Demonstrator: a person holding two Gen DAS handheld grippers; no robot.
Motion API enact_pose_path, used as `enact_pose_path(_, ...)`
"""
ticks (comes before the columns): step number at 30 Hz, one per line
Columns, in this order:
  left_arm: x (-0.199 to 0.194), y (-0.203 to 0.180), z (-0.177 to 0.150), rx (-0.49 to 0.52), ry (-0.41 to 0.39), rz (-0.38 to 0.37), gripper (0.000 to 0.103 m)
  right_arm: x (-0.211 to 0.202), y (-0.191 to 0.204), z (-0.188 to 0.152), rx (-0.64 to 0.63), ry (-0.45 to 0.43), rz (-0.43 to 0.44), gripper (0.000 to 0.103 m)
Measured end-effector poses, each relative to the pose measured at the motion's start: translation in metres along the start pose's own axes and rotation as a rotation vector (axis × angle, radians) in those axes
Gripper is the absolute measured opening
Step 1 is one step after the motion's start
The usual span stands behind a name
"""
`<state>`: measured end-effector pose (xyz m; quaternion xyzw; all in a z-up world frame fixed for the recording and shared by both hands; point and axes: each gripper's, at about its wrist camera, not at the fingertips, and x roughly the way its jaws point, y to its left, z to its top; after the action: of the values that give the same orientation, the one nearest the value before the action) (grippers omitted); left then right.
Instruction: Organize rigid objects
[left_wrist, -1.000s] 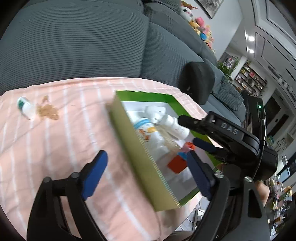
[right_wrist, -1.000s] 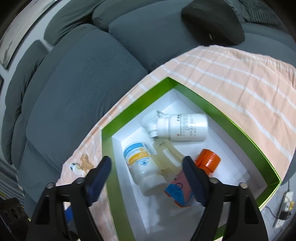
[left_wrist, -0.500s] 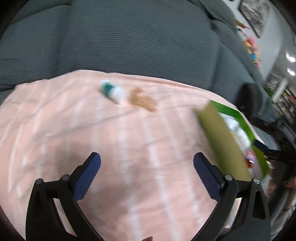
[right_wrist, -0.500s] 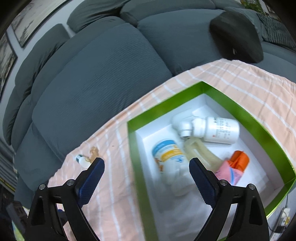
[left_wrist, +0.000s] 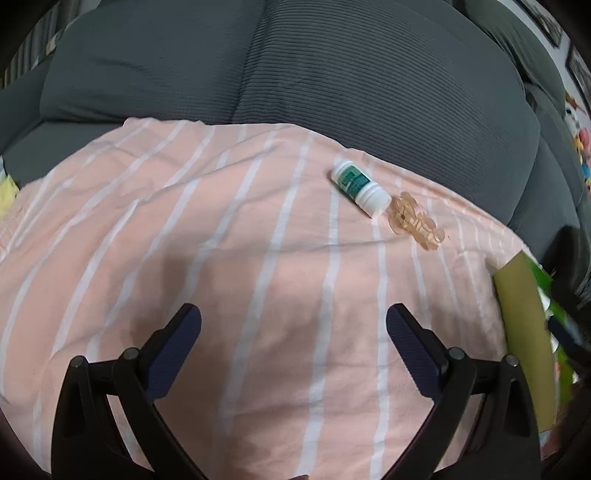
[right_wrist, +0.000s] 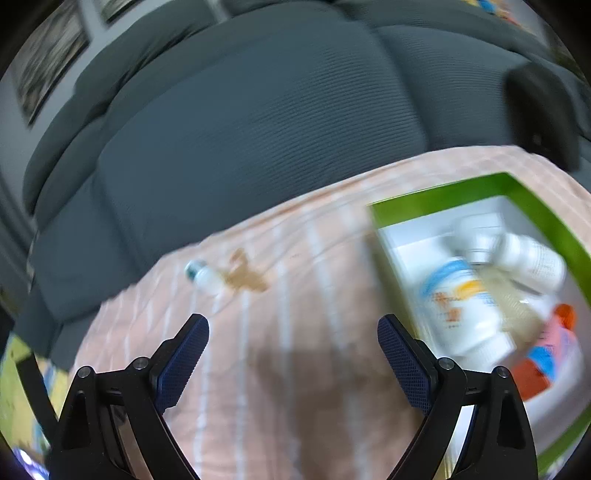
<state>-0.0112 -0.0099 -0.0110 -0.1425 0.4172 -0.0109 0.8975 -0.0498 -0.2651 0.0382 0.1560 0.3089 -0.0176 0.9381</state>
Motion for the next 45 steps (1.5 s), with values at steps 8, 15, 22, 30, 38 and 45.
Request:
enact_pose_path(8,-0.008,0.038,0.011,-0.089,-0.010,0.025,0.100,0.041,0.057,-0.030,-0.179,0.082,-0.010,0.094)
enact_pose_path(15,-0.018,0.058,0.017,-0.117,-0.029,0.043,0.100,0.057,0.081,-0.038,-0.231,0.091,-0.013,0.094)
enact_pose_path(22,-0.024,0.066,0.022,-0.133,-0.032,0.022,0.100,0.078,0.112,-0.024,-0.300,0.105,0.006,0.094)
enact_pose_path(30,-0.030,0.067,0.025,-0.124,-0.038,-0.010,0.100,0.131,0.151,0.021,-0.345,0.142,-0.010,0.093)
enact_pose_path(38,-0.031,0.067,0.031,-0.125,-0.039,-0.016,0.100,0.206,0.175,0.054,-0.398,0.218,-0.123,0.084)
enact_pose_path(45,-0.034,0.074,0.034,-0.131,-0.039,-0.026,0.100,0.246,0.171,0.056,-0.392,0.297,-0.116,0.071)
